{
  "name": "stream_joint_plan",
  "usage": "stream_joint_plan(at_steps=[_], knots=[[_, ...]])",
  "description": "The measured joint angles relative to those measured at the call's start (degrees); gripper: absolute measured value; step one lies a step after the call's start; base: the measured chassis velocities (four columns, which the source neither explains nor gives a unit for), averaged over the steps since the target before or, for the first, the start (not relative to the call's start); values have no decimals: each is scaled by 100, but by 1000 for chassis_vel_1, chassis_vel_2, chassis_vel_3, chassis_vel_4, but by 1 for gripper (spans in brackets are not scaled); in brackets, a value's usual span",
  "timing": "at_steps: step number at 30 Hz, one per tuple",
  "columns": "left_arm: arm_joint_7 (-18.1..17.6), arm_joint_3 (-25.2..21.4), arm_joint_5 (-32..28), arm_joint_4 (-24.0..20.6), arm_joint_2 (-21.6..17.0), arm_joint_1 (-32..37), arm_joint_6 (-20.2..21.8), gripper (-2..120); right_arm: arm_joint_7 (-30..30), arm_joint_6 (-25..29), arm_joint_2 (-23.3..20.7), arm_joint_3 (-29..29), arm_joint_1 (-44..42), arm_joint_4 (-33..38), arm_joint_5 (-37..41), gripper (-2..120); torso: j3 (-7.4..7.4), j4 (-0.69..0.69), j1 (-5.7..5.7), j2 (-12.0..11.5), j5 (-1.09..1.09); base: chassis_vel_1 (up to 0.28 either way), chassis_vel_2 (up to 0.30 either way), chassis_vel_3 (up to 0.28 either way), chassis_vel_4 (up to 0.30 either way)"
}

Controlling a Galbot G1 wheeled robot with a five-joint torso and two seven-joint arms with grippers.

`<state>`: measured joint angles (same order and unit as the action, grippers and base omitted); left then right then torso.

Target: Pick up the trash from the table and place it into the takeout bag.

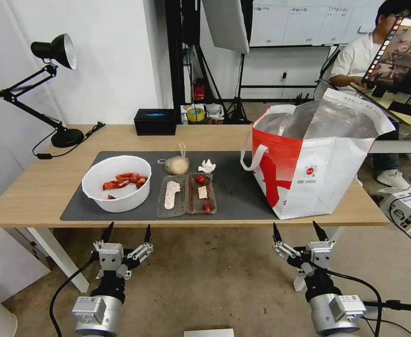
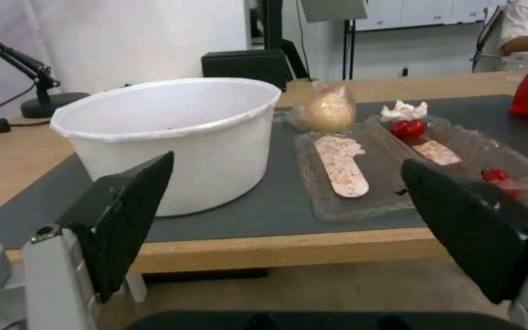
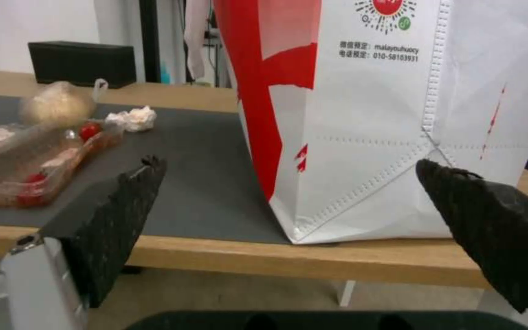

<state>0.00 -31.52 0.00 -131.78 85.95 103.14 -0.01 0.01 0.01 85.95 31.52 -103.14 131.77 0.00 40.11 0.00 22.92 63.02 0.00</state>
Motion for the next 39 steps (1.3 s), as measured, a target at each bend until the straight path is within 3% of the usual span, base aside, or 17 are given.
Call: stream_joint_plan(at_steps=[36, 39], knots=[[0, 0, 0, 10, 1, -13, -14, 100, 0, 18, -2, 0, 18, -15, 0, 100, 0, 0, 0, 0, 0, 0, 0, 0, 0], [-8, -18, 0, 207, 65, -227, -454, 100, 5, 152, -16, -3, 104, -94, -2, 100, 0, -2, 0, 0, 0, 0, 0, 0, 0]])
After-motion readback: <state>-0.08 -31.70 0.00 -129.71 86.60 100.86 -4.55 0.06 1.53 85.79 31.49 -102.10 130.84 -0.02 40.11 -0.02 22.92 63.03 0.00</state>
